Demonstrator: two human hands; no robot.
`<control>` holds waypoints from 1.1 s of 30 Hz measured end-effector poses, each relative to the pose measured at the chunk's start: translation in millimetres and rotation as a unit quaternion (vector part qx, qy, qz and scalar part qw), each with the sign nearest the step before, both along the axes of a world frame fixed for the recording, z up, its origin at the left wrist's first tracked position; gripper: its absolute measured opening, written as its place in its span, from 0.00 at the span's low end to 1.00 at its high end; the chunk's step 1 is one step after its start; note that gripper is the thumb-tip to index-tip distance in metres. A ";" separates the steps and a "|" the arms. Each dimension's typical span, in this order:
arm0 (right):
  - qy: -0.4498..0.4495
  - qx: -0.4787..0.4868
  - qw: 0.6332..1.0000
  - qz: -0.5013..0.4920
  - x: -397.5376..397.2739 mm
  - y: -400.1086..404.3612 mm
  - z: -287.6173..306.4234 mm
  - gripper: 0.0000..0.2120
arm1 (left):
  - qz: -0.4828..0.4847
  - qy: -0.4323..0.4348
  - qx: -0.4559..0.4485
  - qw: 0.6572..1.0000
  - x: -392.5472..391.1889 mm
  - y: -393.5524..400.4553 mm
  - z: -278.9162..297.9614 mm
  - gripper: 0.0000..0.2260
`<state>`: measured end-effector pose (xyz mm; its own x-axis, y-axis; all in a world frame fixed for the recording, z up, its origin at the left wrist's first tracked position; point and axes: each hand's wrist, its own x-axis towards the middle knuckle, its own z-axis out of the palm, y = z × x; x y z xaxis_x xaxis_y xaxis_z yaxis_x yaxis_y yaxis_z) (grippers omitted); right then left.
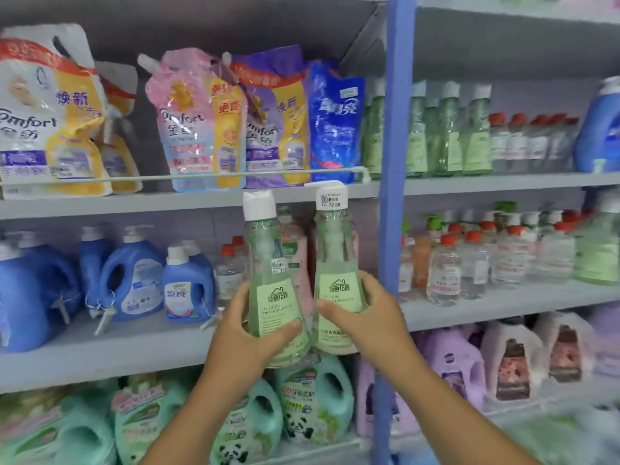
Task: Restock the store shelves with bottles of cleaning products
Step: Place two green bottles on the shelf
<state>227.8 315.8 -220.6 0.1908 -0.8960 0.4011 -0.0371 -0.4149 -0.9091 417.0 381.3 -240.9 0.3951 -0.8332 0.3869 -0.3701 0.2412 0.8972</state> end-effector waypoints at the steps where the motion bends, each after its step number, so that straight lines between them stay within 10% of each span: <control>1: -0.005 -0.006 1.000 -0.001 -19.5 1.2 6.5 0.19 | -0.001 -0.003 -0.010 1.000 -18.3 -0.1 8.4 0.34; 15: -0.033 -0.076 0.995 -0.048 -236.0 -18.6 105.4 0.21 | -0.037 -0.049 -0.094 0.994 -229.3 -41.2 123.2 0.31; 33: 0.008 -0.163 0.983 -0.085 -305.1 -199.2 198.6 0.21 | -0.039 -0.113 -0.110 0.987 -298.8 -227.4 222.8 0.44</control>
<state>-77.3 116.7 -22.0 0.0587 -0.7393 0.6708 -0.1449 -0.6712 -0.7270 118.1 153.9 -18.1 0.2166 -0.7436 0.6326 -0.5274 0.4562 0.7168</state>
